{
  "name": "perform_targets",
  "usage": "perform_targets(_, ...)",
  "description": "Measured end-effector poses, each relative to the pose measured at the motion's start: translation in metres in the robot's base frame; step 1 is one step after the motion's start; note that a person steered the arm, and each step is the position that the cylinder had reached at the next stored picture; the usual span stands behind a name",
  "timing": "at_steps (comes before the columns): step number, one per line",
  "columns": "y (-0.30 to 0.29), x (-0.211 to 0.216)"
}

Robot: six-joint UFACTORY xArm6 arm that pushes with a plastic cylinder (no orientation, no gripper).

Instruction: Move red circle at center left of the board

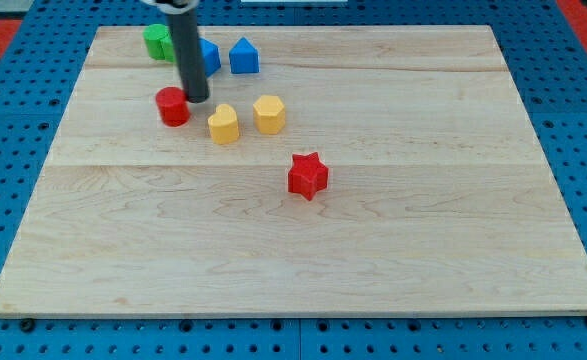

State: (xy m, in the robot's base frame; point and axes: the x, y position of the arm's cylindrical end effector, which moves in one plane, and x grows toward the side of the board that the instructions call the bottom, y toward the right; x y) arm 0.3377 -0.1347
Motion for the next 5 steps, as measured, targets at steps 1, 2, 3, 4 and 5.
perform_targets(1, 0.01, 0.025)
perform_targets(2, -0.029, 0.038)
perform_targets(3, -0.039, 0.025)
perform_targets(4, -0.034, 0.018)
perform_targets(5, -0.05, -0.004)
